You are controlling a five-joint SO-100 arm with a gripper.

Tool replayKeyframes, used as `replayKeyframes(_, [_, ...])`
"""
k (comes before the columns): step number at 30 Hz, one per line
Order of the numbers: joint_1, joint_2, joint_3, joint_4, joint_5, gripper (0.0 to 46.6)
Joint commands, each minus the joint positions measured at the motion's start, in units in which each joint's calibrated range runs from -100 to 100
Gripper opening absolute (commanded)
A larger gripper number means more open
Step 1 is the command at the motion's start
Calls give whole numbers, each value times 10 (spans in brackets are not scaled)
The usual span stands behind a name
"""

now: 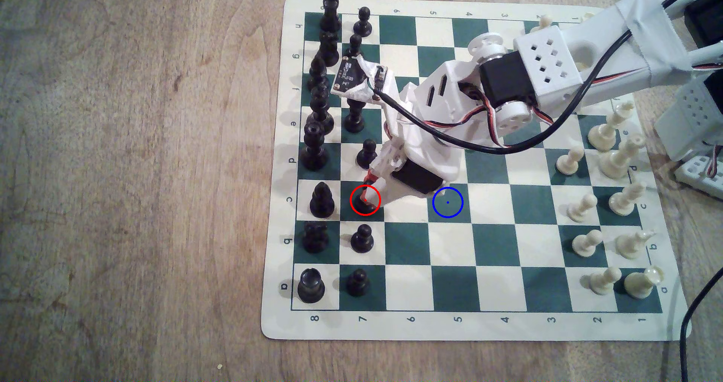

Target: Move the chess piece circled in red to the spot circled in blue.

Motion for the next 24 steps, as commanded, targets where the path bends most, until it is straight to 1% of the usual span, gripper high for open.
replayKeyframes(1, [-5,-93,-51,-4,-4,2])
replayKeyframes(6, [-7,-166,-44,28,-5,2])
replayKeyframes(10, [-9,-235,-2,39,-2,2])
replayKeyframes(16, [-18,-361,143,40,2,2])
replayKeyframes(24, [-24,-467,302,42,5,2])
